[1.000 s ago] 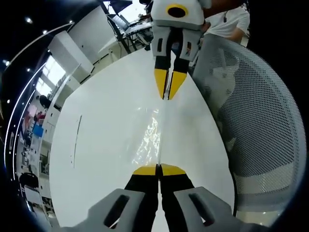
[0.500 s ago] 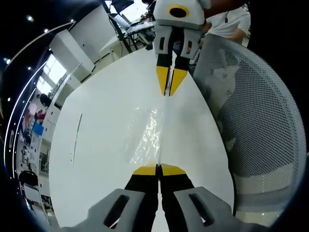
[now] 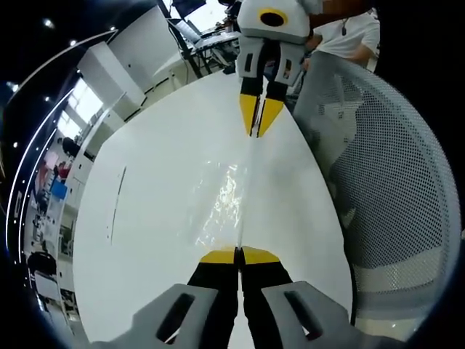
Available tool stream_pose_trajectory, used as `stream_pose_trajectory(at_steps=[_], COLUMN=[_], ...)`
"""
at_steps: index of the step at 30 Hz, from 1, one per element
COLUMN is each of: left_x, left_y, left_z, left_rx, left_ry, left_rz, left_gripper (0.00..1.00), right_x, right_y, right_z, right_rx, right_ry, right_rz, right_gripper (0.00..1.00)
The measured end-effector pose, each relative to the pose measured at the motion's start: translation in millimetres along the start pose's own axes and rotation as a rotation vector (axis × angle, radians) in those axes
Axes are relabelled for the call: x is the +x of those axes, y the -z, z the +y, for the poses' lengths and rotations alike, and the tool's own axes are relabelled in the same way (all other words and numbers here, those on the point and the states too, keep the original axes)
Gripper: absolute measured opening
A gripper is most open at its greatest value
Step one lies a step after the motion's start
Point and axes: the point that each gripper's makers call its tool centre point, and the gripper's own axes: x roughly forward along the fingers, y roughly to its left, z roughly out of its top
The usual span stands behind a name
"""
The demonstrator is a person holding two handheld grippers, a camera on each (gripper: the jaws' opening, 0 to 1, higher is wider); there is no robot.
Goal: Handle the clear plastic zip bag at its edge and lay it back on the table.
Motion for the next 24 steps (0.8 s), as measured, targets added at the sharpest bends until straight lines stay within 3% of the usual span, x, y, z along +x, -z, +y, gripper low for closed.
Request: stream_pose_trajectory(at_steps=[24], left_x=[-1.7], left_y=[2.8], left_z=[1.2], left_rx=[-0.008], left_ry=[-0.011], left_rz=[0.000], left_gripper=[0.00], right_x=[-4.1], right_y=[4.2], right_z=[0.9], right_rx=[0.007], right_ry=[0.009], right_rz=[0.008], right_gripper=[0.00])
